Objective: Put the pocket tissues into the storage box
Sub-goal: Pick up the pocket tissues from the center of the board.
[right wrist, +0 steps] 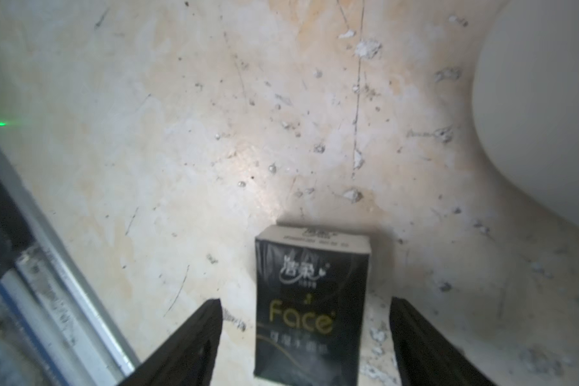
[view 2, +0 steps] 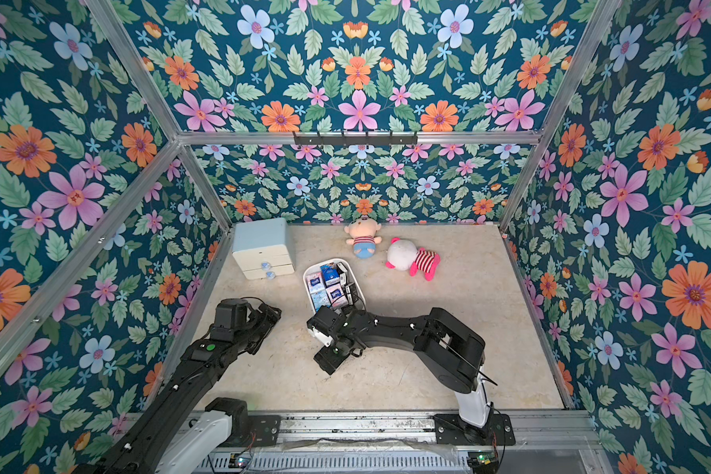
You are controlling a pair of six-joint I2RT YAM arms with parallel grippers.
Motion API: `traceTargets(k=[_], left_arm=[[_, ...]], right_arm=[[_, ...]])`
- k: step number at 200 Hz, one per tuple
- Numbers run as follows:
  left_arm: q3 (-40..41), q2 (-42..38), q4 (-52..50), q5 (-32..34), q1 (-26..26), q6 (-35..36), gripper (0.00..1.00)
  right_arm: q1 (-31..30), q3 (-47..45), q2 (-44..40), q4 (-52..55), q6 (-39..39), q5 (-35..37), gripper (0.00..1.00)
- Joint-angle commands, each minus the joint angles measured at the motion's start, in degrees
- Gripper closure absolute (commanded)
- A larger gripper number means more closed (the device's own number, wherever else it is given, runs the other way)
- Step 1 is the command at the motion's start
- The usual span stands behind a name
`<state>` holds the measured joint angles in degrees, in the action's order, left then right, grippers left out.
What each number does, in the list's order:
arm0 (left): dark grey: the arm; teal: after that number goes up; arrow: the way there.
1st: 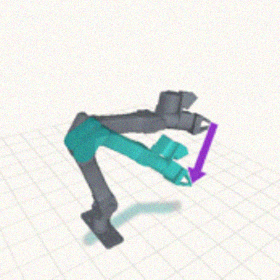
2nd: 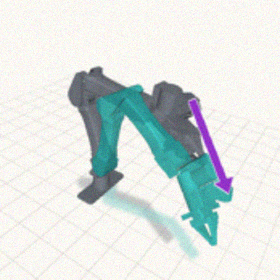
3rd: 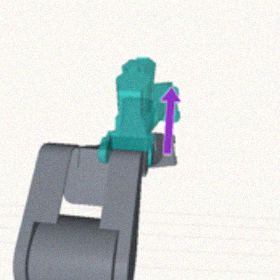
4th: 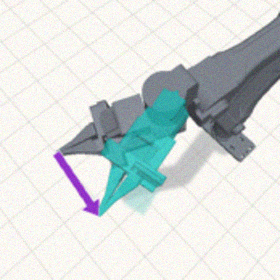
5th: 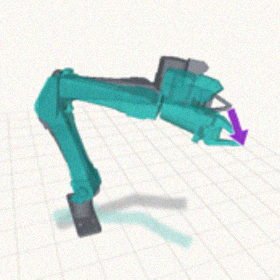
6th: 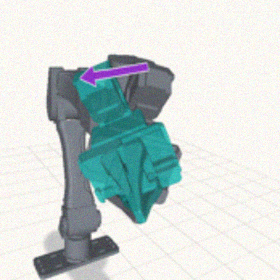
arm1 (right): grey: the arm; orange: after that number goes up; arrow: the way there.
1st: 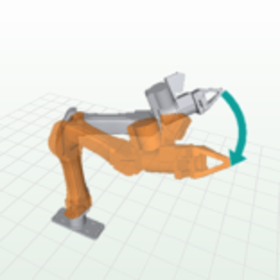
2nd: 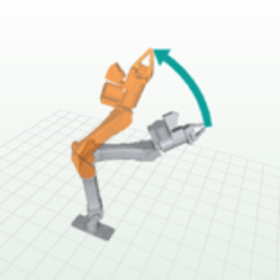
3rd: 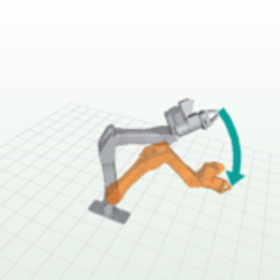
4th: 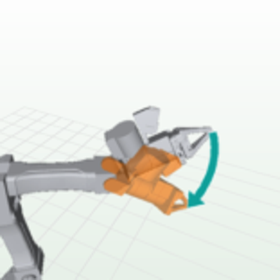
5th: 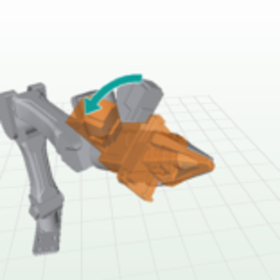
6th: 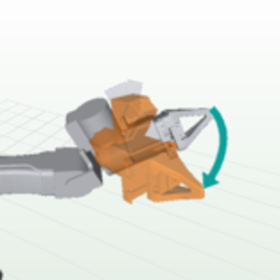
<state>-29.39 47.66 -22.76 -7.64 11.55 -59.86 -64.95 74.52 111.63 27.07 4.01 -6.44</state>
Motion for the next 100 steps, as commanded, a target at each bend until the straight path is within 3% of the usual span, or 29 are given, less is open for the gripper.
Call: traceTargets(k=[1,25,64,100], left_arm=[[-0.5,0.2,-0.3,-0.3,-0.2,1.0,0.08],[-0.3,0.1,-0.4,-0.4,-0.3,1.1,0.08],[0.2,-0.3,-0.6,-0.3,-0.6,1.1,0.08],[0.2,0.1,-0.6,0.2,-0.9,1.2,0.08]], right_arm=[[-1.5,3.1,2.8,3.4,-0.8,9.0,0.2],[-2.6,5.7,5.5,5.0,-1.6,12.2,0.28],[-3.1,6.5,4.7,5.4,-1.7,14.4,0.59],[-3.2,8.3,0.0,2.9,-1.4,12.7,0.62]])
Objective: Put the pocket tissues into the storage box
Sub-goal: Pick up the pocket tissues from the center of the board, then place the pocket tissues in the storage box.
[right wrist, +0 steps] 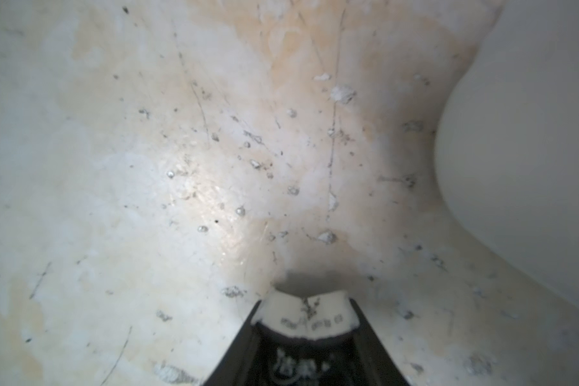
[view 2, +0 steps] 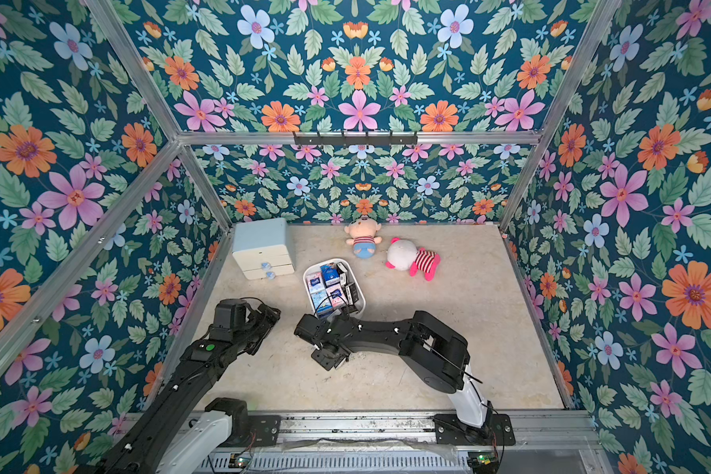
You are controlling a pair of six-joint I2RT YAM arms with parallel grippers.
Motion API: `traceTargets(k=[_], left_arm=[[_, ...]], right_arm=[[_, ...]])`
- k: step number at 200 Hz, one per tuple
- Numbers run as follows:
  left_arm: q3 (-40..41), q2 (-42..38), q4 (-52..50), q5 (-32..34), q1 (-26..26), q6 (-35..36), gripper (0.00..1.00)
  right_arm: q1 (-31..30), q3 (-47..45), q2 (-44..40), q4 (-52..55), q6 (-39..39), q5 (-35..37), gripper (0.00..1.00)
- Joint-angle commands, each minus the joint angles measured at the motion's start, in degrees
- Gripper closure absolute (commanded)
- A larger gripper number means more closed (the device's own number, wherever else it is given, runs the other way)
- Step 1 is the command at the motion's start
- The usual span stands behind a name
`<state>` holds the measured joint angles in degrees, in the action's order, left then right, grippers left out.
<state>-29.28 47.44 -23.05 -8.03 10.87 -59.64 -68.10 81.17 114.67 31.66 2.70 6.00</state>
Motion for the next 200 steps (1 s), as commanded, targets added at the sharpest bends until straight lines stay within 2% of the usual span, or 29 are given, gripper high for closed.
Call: traceTargets(k=[1,17,50,95,156,200], left_arm=[[0.1,0.3,-0.3,0.6,-0.2,1.0,0.08],[-0.3,0.8,-0.5,1.7,-0.4,1.6,0.08],[-1.8,1.3,-2.9,7.2,-0.7,3.8,0.08],[-5.4,4.0,-6.0,12.2,-1.0,9.1,0.07],[-8.5,11.1,-4.2,8.1,-1.0,15.5,0.08],[-10.0,12.5,-1.9,6.9,-1.0,17.4,0.09]], right_arm=[[0.0,1.7,-3.2,-1.9,-0.1,0.1,0.62],[0.0,2.3,-5.8,-4.8,0.8,0.0,0.62],[0.8,5.3,-8.7,-7.4,2.9,5.1,0.62],[6.5,8.2,-8.3,-8.1,7.0,8.0,0.62],[14.4,8.2,-4.3,-8.8,7.2,9.4,0.62],[16.5,7.5,-0.4,-10.0,6.7,10.0,0.61]])
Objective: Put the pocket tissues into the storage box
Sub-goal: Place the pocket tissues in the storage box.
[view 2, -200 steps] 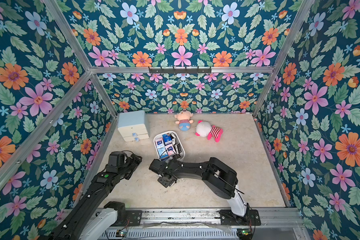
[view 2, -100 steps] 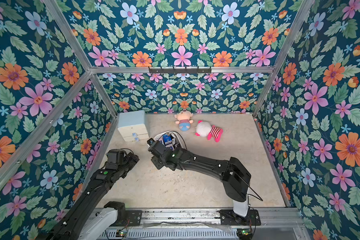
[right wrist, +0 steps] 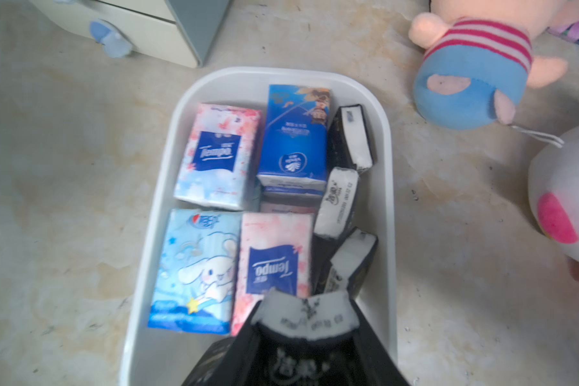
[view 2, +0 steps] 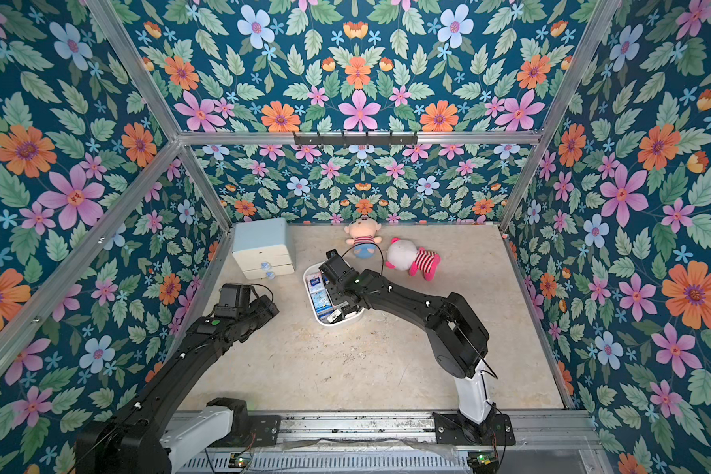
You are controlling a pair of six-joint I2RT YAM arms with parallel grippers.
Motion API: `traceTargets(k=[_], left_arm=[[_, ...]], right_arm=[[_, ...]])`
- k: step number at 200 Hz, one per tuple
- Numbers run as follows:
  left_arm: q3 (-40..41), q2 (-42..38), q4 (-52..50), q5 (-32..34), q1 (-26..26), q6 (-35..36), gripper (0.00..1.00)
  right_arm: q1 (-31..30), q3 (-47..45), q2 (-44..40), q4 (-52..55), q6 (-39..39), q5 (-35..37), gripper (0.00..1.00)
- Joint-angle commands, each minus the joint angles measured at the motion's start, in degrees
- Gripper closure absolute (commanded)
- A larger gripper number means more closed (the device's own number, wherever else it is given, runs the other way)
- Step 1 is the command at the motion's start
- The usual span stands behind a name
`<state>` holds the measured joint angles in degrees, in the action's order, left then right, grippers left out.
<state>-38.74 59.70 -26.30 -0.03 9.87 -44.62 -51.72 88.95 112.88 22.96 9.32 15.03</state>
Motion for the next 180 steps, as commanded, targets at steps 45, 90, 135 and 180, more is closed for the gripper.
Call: traceTargets(k=[45,90,135,180], left_arm=[[1.2,-0.7,1.2,-1.2,0.0,2.3,0.09],[2.4,-2.7,1.1,-0.5,0.0,0.8,0.09],[1.8,-3.0,0.9,-0.7,0.0,-0.7,0.09],[2.0,-3.5,1.1,-1.5,0.1,-2.5,0.09]], right_arm=[[0.2,-0.5,3.0,-1.9,-0.6,-1.1,0.55],[0.3,-5.6,-3.6,-3.0,0.0,-3.0,0.16],[0.3,-7.9,-7.9,1.1,2.6,-9.5,0.17],[1.5,-8.7,-8.0,1.1,8.2,-22.8,0.19]])
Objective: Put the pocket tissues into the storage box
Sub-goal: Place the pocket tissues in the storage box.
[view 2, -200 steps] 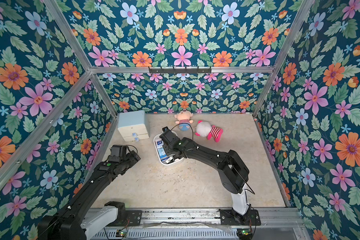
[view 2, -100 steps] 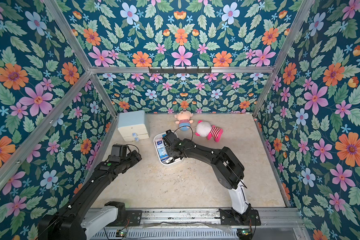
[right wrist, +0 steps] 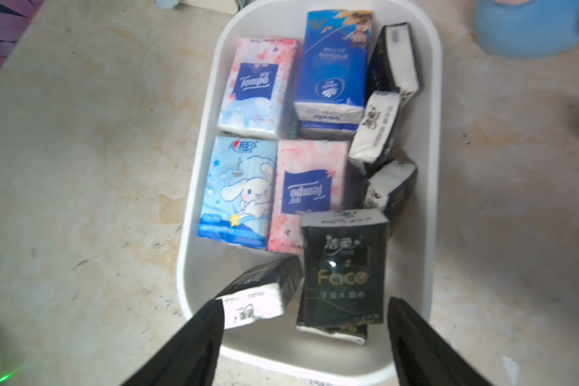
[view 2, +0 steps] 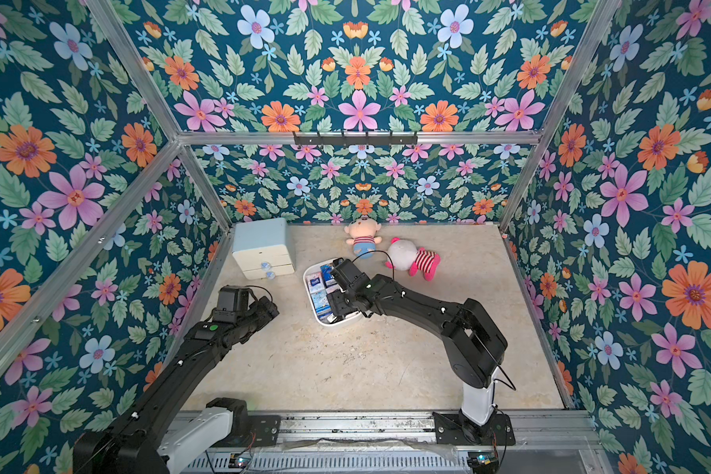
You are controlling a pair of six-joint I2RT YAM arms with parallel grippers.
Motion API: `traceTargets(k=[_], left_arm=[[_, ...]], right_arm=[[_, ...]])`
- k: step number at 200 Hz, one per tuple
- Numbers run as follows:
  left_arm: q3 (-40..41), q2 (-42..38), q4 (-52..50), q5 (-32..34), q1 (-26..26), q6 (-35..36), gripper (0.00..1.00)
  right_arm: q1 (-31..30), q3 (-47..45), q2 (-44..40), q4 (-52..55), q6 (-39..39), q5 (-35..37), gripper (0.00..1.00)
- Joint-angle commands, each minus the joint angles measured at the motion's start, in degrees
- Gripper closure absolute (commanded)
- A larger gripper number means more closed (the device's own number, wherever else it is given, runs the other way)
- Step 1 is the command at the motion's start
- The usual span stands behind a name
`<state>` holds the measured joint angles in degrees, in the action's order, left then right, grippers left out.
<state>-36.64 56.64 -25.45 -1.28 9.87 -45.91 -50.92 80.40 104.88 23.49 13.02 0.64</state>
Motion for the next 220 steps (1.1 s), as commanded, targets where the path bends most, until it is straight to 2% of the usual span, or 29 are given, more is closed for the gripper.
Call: traceTargets(k=[1,76,161,220], left_arm=[[-0.1,-0.5,0.2,-0.3,0.1,-1.2,0.09],[1.3,-3.5,-1.8,0.1,0.1,-2.4,0.09],[1.0,-4.3,-3.4,2.0,0.1,-1.0,0.09],[-1.0,-1.4,-1.7,2.5,0.0,0.1,0.08]], right_arm=[[0.8,-0.2,0.0,0.5,4.6,-8.6,0.19],[5.3,-0.4,5.7,-3.4,8.7,-15.5,0.21],[4.6,-0.2,-1.3,-2.2,8.4,-5.7,0.22],[4.6,2.7,1.7,-8.5,9.7,-14.7,0.22]])
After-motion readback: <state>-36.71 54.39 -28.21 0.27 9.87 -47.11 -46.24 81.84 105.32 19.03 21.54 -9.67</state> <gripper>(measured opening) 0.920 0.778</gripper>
